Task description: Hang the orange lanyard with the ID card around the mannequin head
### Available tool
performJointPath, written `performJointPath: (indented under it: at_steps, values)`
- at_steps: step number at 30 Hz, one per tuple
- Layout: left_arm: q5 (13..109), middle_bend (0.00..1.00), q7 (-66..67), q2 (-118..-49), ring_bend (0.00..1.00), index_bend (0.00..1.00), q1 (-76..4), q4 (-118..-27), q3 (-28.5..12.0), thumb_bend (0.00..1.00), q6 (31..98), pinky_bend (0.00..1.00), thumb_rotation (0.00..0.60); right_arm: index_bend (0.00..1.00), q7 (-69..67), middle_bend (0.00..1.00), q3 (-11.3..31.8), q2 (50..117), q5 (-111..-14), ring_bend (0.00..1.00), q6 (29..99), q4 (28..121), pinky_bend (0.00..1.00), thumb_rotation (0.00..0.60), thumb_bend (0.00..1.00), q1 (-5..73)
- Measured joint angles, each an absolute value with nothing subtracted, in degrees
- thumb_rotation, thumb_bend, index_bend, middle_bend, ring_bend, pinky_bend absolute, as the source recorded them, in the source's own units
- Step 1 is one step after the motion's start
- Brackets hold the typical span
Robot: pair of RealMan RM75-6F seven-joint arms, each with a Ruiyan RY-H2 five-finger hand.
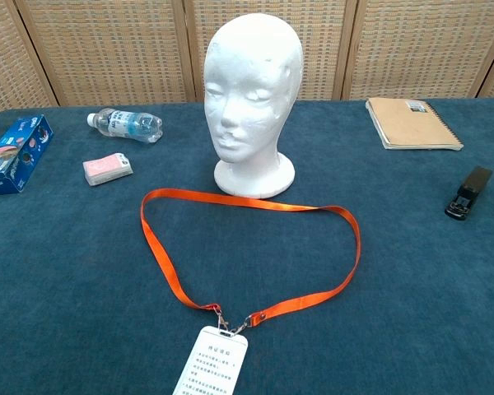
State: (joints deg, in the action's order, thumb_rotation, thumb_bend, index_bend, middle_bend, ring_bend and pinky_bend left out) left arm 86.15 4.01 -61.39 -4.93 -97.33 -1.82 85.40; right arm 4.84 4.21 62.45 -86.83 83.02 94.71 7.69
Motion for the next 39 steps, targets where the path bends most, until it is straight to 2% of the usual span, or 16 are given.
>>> performJointPath:
  at_steps: [10,16,18,23,28,32,39]
  values:
    - [85.5,0.0,4.8,-61.7,0.0,0.0,-5.3,-96.8,-2.1,0.0,84.7,0.0,0.6,0.03,6.3,0.0,4.3,63.1,-87.0,0.0,80.2,94.2,0.0,0.6,0.0,9.6]
    - [83.5,0.0,6.3,-62.5,0.0,0.0,-6.3,-96.6,-2.7,0.0,82.6,0.0,0.6,0.16,6.4,0.0,6.2,63.3,-87.4,0.0,72.9,94.2,0.0,0.6,0.0,15.7]
    - [82.8,0.0,7.0,-62.7,0.0,0.0,-6.7,-96.5,-3.1,0.0,82.0,0.0,0.6,0.27,6.5,0.0,7.2,63.4,-86.6,0.0,69.1,94.4,0.0,0.6,0.04,18.4]
    - [81.3,0.0,8.7,-63.4,0.0,0.0,-7.5,-96.2,-3.9,0.0,81.3,0.0,0.6,0.38,8.0,0.0,10.2,65.3,-80.3,0.0,57.7,94.0,0.0,0.6,0.16,25.9]
    - [79.2,0.0,9.3,-64.1,0.0,0.0,-8.3,-95.2,-4.4,0.0,79.4,0.0,0.6,0.41,9.9,0.0,13.1,69.1,-68.0,0.0,49.7,92.3,0.0,0.6,0.31,32.4]
    - [78.1,0.0,9.6,-64.5,0.0,0.0,-8.8,-94.6,-4.6,0.0,78.4,0.0,0.6,0.43,12.8,0.0,14.5,73.3,-58.3,0.0,45.8,89.4,0.0,0.6,0.42,37.3]
    - [76.8,0.0,9.6,-64.8,0.0,0.0,-9.3,-94.0,-4.9,0.0,77.4,0.0,0.6,0.46,17.6,0.0,15.4,80.7,-46.9,0.0,43.4,83.9,0.0,0.6,0.49,43.5]
